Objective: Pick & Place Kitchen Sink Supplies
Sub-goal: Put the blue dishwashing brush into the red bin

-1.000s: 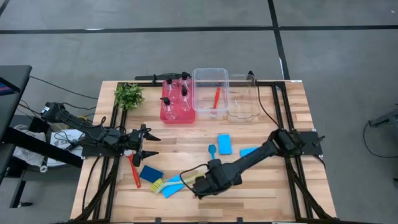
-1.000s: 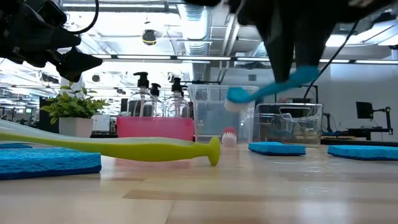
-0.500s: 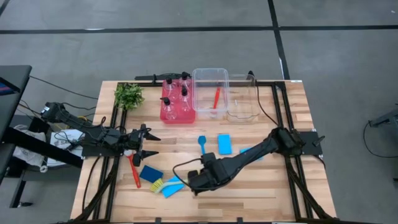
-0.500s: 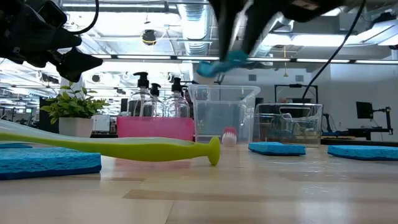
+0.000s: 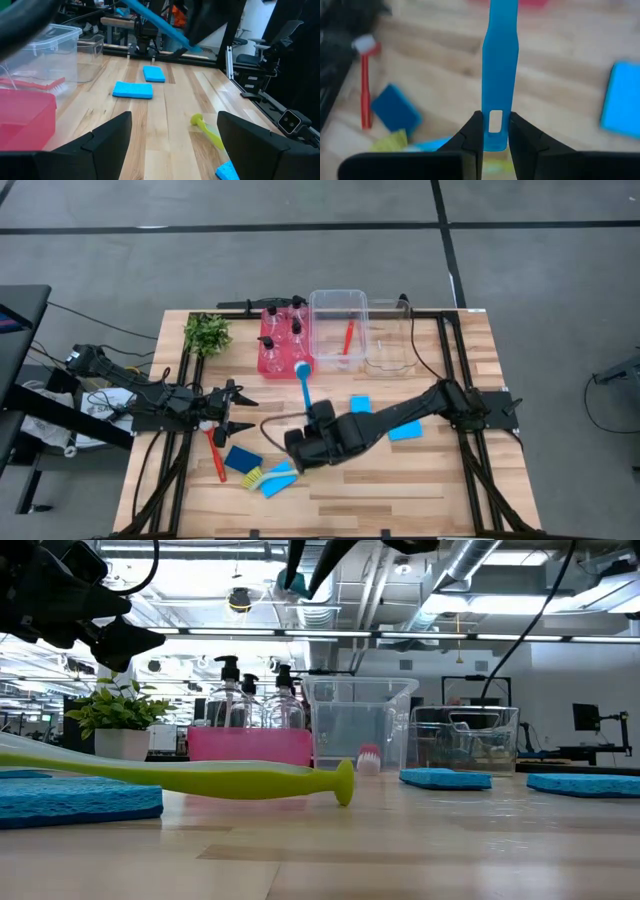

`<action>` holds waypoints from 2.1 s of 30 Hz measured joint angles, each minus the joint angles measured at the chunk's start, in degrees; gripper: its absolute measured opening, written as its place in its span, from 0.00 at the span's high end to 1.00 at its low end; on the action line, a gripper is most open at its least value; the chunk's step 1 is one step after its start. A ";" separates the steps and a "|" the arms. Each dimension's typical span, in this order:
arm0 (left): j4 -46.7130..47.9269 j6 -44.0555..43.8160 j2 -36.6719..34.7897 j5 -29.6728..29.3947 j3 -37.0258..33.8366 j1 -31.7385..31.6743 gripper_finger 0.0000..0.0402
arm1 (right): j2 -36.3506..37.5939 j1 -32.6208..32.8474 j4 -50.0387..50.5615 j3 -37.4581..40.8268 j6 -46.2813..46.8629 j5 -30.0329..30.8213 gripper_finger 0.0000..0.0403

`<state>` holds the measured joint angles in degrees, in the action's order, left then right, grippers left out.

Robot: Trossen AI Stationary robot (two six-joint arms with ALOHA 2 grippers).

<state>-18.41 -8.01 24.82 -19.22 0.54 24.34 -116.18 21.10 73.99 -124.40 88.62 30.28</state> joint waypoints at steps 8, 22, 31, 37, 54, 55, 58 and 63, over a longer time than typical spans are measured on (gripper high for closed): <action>0.00 0.00 -0.02 0.44 0.00 0.00 0.26 | 0.02 -6.39 6.96 -6.48 -7.20 3.21 0.86; 0.00 -1.49 0.00 1.92 0.00 0.00 0.26 | 3.12 -21.12 12.20 -10.20 -19.67 2.69 0.93; 0.02 -1.49 0.09 1.92 0.00 0.00 0.26 | 3.64 -27.77 15.56 -10.18 -21.58 1.84 0.96; 0.08 -1.49 0.09 1.95 0.00 0.00 0.26 | 3.80 -28.02 15.57 -10.18 -22.83 1.16 0.96; 0.32 -1.49 0.09 1.95 0.00 0.00 0.26 | 3.80 -25.90 15.48 -10.14 -29.83 1.14 0.97; 0.33 -1.49 0.09 1.95 0.00 0.00 0.26 | 3.80 -25.69 15.48 -10.14 -30.85 1.08 0.97; 0.34 -1.57 0.09 1.94 0.00 0.00 0.26 | 3.80 -25.13 15.56 -10.14 -36.28 -0.24 0.99; 0.41 -3.58 0.09 -0.10 0.00 0.00 0.26 | 3.80 -23.73 15.59 -10.14 -48.49 -1.97 1.00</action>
<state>-18.01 -11.59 24.91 -19.32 0.54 24.34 -112.38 -2.63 89.58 -134.54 40.13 28.32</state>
